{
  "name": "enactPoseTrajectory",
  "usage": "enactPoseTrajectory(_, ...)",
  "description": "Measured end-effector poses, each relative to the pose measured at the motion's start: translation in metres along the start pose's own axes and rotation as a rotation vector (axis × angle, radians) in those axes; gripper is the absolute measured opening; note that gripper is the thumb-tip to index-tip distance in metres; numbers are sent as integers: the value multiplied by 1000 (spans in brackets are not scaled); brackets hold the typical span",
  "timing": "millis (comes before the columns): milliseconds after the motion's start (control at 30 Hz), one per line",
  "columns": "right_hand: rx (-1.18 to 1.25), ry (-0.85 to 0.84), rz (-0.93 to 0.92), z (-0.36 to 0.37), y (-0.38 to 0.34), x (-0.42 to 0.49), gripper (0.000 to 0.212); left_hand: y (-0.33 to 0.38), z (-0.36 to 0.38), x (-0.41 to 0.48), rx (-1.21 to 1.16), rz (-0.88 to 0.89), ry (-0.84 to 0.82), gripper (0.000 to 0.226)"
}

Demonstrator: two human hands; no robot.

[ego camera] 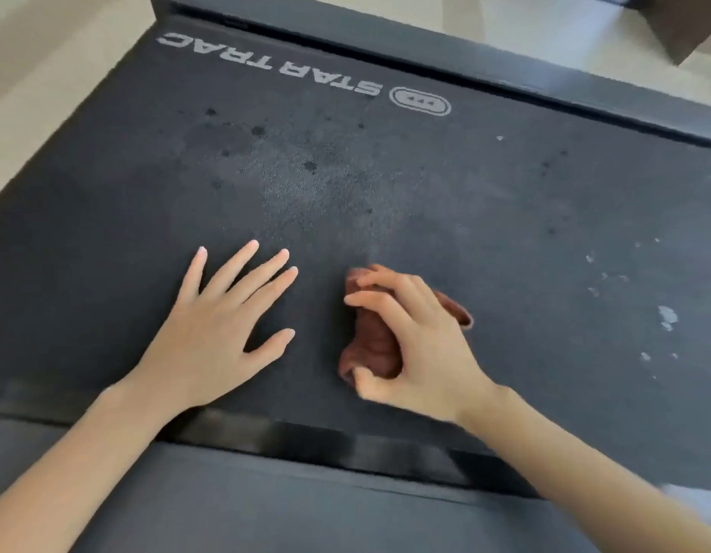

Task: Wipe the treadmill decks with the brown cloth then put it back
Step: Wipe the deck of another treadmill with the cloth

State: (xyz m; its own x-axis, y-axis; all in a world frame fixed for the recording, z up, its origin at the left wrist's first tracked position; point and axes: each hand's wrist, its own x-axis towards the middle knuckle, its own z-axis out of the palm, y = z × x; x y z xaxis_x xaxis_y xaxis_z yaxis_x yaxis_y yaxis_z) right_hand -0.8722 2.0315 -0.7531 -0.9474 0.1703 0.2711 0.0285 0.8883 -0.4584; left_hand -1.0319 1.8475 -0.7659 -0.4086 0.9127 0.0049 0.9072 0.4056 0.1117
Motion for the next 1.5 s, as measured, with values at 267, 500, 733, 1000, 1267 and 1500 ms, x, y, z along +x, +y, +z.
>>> enactPoseTrajectory(267,-4,-52,-16,-4,15,43,56,11,-7,-2,12,-102,-46,67)
enactPoseTrajectory(500,-49,26,134,-20,38,24,57,76,8,0,-94,-448,64,54)
enactPoseTrajectory(733,-133,146,353,-85,88,-89,59,125,14,26,-98,-313,15,59)
enactPoseTrajectory(1000,-180,376,723,-154,143,-190,56,148,16,59,-77,-99,-8,67)
enactPoseTrajectory(1267,-137,284,480,-85,55,-132,55,146,19,59,-102,-84,31,61)
enactPoseTrajectory(1500,-74,127,291,-44,8,-107,64,146,19,59,-92,-84,23,65)
